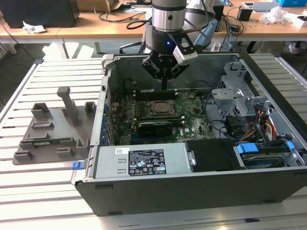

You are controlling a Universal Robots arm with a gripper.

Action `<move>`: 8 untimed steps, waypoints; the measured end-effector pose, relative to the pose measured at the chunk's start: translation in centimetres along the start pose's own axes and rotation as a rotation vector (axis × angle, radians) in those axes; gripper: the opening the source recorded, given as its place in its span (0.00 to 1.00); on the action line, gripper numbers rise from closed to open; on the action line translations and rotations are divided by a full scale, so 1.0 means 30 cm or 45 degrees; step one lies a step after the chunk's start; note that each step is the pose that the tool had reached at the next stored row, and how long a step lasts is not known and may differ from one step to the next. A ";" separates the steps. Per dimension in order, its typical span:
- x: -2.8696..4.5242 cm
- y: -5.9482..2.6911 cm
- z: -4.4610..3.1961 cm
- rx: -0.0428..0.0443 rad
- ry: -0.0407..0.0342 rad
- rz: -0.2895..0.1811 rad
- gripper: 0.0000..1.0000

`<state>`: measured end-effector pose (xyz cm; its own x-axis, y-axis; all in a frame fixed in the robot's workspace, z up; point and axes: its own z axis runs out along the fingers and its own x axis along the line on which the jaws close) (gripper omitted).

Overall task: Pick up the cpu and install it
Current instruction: 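Install the first cpu locking lever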

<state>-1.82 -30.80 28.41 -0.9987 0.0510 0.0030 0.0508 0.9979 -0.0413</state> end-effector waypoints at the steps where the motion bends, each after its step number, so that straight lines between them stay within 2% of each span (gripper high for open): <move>1: 0.001 0.000 0.000 0.000 0.0001 0.000 0.11; 8: 0.018 -0.001 0.001 0.000 0.0000 0.000 0.11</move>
<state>-2.35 -30.80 28.38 -0.9987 0.0509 0.0030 0.0507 0.9979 -0.0412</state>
